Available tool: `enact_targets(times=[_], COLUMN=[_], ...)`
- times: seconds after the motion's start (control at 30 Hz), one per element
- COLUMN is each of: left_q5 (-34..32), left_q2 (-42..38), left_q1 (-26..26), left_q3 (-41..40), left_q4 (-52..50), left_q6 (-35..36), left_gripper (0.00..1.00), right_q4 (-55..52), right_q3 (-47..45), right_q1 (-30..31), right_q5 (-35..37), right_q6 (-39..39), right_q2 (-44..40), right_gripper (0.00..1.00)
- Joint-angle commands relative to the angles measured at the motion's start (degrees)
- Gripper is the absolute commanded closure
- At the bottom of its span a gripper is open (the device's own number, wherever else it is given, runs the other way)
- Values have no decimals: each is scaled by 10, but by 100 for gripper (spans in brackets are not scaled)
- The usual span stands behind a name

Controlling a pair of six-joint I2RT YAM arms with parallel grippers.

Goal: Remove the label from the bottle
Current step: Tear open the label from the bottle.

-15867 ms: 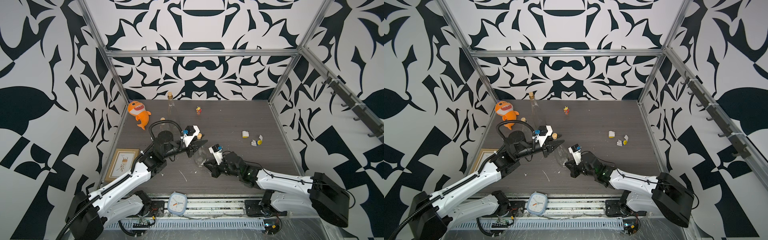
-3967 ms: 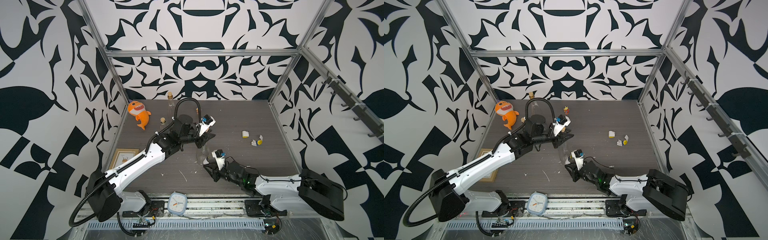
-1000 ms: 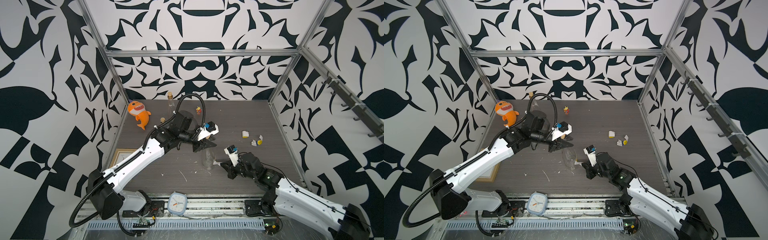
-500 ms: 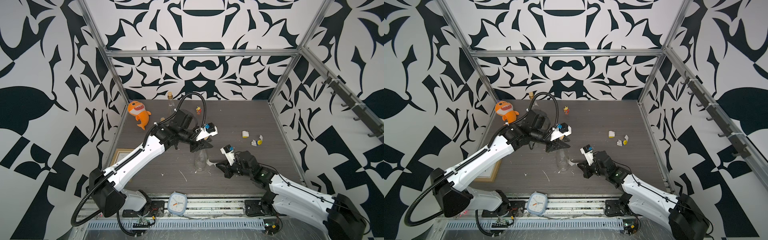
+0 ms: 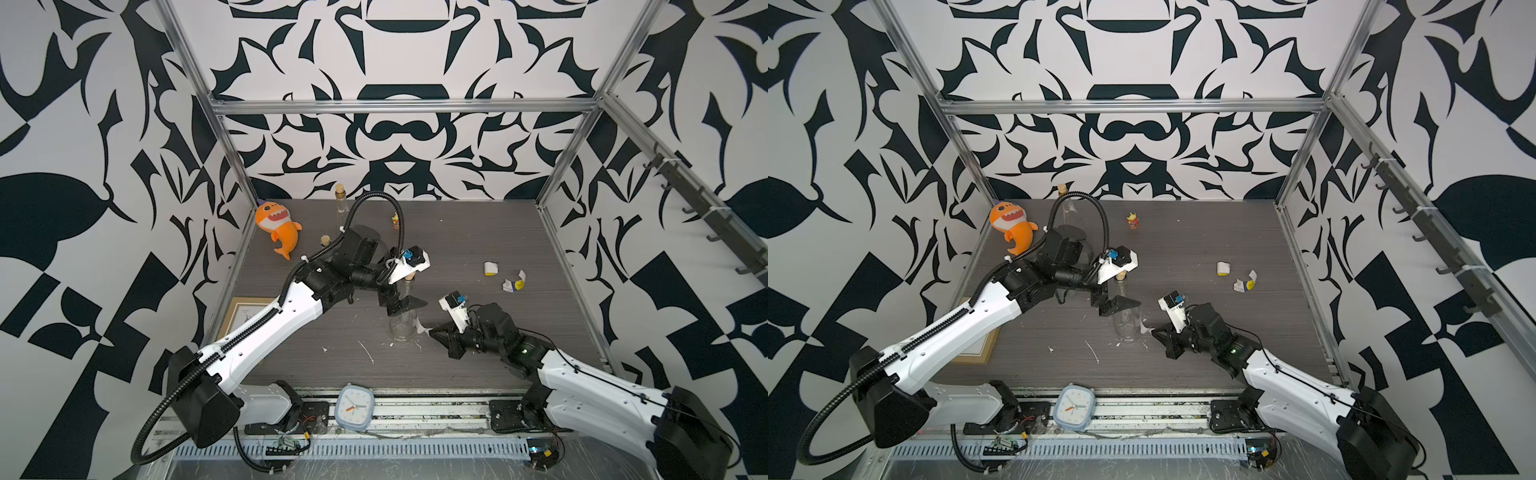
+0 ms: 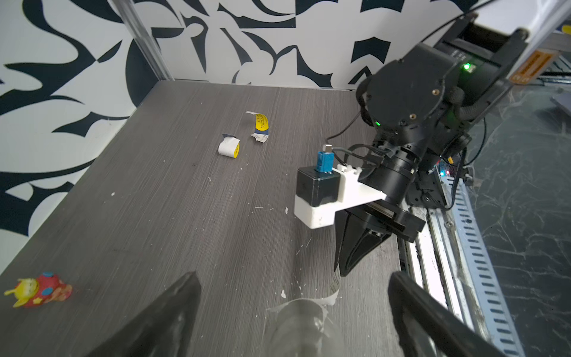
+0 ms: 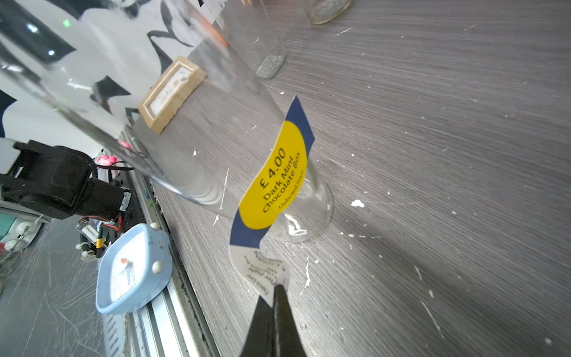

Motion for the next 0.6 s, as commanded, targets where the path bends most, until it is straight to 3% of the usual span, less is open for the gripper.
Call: enact_targets(times=[0.0,0.23,0.57], left_q5=[-32,-64,-83], left_q2=[-40,-94,-154], left_q1=[1,2,2], left_q3=[-10,-49,-99], left_q4=[38,43,34], left_q6=[-27,-57,-89], left_gripper=[1,1,1], right_q4=[36,86,231], right_q3=[-7,-22,-28], right_q1=[11,61,158], right_q5=[-21,-26,46], right_q6=[0,5,28], right_q2=[-8,-3,80], right_gripper=[100,100,100])
